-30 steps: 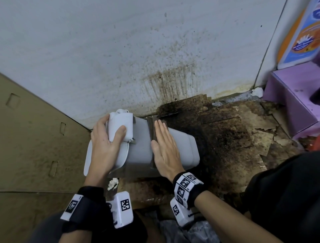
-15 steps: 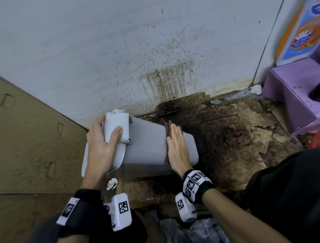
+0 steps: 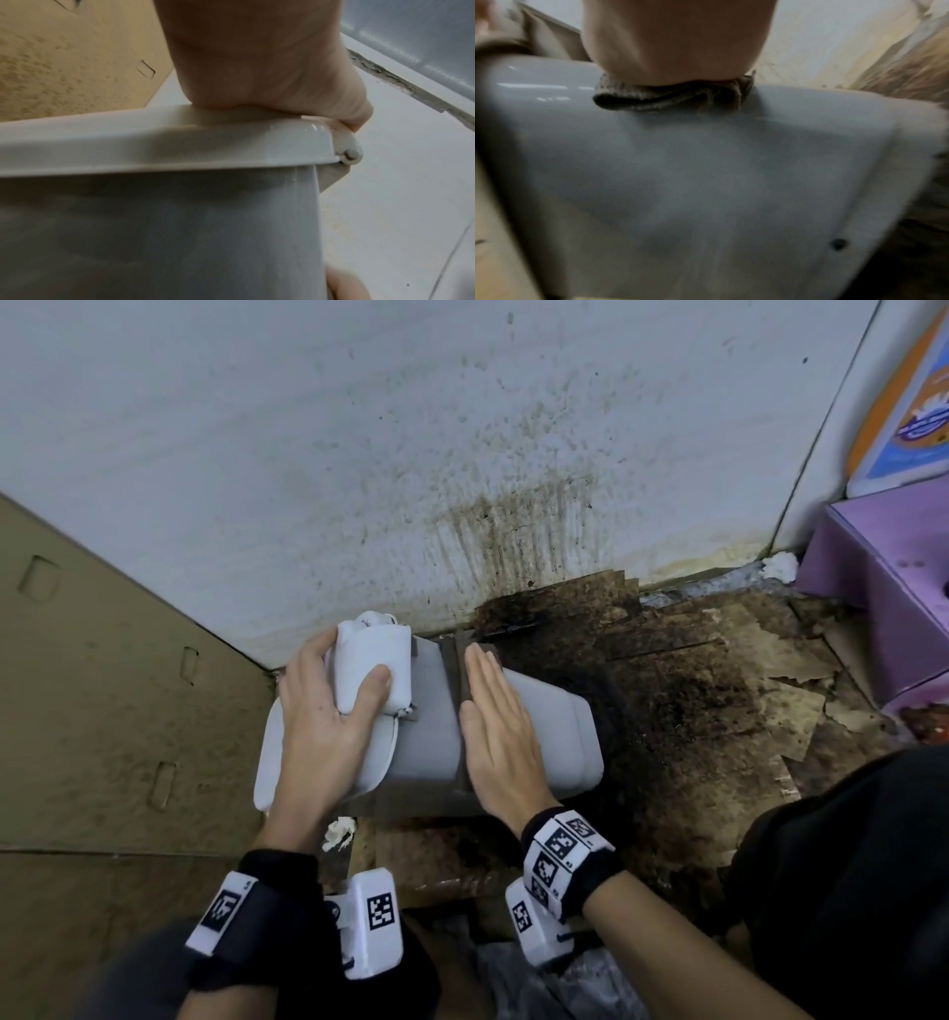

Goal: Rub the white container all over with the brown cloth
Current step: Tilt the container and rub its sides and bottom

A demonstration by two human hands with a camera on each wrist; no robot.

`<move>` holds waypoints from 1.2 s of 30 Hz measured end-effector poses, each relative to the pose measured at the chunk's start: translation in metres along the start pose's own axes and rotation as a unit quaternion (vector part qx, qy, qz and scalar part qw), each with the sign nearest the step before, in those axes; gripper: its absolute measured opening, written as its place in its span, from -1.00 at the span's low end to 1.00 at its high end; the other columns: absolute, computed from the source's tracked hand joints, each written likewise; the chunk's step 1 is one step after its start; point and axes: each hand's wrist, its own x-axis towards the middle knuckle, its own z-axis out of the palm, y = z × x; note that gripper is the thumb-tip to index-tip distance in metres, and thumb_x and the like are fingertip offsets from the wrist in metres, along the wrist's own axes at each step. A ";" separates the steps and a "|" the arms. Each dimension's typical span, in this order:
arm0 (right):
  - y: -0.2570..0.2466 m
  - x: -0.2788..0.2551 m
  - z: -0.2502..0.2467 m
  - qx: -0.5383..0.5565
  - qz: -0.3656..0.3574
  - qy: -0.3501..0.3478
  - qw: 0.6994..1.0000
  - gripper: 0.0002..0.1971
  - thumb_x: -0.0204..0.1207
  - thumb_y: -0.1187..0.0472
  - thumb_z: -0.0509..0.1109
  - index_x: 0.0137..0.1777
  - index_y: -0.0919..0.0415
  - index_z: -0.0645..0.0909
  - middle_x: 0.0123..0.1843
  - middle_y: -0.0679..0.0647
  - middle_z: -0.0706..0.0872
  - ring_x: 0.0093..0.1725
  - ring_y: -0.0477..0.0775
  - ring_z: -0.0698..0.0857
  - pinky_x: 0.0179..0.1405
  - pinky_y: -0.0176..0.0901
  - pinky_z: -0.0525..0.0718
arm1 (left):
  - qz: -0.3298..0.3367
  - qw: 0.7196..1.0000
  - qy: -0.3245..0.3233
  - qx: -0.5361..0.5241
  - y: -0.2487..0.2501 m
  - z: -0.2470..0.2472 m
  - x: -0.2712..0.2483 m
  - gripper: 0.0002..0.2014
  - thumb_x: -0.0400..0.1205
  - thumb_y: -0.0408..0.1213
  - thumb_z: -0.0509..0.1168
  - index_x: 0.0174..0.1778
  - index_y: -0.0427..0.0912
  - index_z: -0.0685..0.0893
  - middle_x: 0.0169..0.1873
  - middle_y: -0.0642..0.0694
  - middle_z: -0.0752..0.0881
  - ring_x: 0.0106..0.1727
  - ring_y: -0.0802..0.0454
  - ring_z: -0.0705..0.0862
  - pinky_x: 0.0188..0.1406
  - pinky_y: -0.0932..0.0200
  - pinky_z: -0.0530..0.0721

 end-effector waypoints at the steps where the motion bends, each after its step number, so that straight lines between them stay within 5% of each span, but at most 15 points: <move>1: 0.013 -0.001 -0.003 -0.006 0.002 0.002 1.000 -0.43 0.84 0.09 -0.06 0.83 0.10 0.04 0.84 -0.15 0.03 0.80 -0.24 -0.04 0.80 -0.11 0.02 | -0.003 1.000 0.000 -0.003 0.000 0.000 0.000 -0.16 0.51 0.37 0.15 0.66 -0.06 0.41 0.47 0.14 0.41 0.56 0.09 0.34 0.60 -0.01 0.34; 7: 0.074 -0.012 -0.026 0.007 0.140 -0.008 0.990 -0.38 0.78 -0.02 -0.17 0.84 0.01 -0.02 0.83 -0.22 -0.07 0.78 -0.32 -0.13 0.81 -0.04 -0.06 | -0.008 1.000 -0.006 0.005 0.003 0.003 0.001 -0.15 0.51 0.39 0.15 0.67 -0.03 0.40 0.55 0.05 0.45 0.59 0.06 0.32 0.64 -0.14 0.35; 15: 0.044 -0.001 -0.013 0.006 0.191 -0.003 0.982 -0.31 0.69 -0.05 -0.15 0.84 0.05 -0.05 0.86 -0.11 -0.07 0.80 -0.21 -0.17 0.81 -0.04 -0.14 | -0.007 1.000 0.007 -0.005 0.001 0.000 0.001 -0.16 0.52 0.36 0.14 0.66 -0.06 0.42 0.48 0.18 0.40 0.52 0.19 0.30 0.63 -0.04 0.33; 19: 0.003 0.003 -0.002 0.006 0.119 -0.008 0.993 -0.31 0.71 -0.09 -0.16 0.84 0.06 -0.07 0.86 -0.11 -0.10 0.80 -0.24 -0.20 0.81 -0.06 -0.16 | -0.008 1.000 0.006 -0.001 0.002 0.002 0.002 -0.15 0.51 0.35 0.12 0.67 -0.08 0.42 0.47 0.17 0.40 0.59 0.07 0.33 0.60 0.01 0.32; 25: -0.043 -0.007 0.008 0.012 -0.002 -0.019 1.000 -0.35 0.78 -0.05 -0.12 0.84 0.08 -0.06 0.86 -0.13 -0.07 0.80 -0.24 -0.19 0.79 -0.15 -0.16 | 0.001 1.000 0.005 0.008 0.000 0.003 0.002 -0.13 0.52 0.37 0.12 0.68 -0.09 0.39 0.48 0.16 0.38 0.53 0.20 0.29 0.60 0.04 0.30; 30: 0.002 -0.009 -0.003 -0.030 -0.045 -0.005 0.999 -0.42 0.83 0.09 -0.02 0.83 0.10 0.03 0.85 -0.10 0.05 0.82 -0.16 -0.01 0.79 -0.08 0.06 | -0.012 1.000 -0.002 -0.006 -0.001 0.000 0.002 -0.16 0.53 0.37 0.14 0.68 -0.04 0.40 0.50 0.16 0.39 0.64 0.04 0.33 0.69 -0.13 0.33; 36: 0.102 -0.023 -0.032 -0.021 0.120 0.005 0.993 -0.44 0.86 0.02 -0.08 0.83 0.07 0.02 0.83 -0.18 -0.05 0.80 -0.24 -0.10 0.81 -0.09 -0.07 | -0.014 1.000 -0.002 -0.014 0.001 -0.001 0.004 -0.16 0.51 0.38 0.15 0.66 -0.02 0.41 0.48 0.15 0.41 0.60 0.06 0.34 0.66 -0.12 0.35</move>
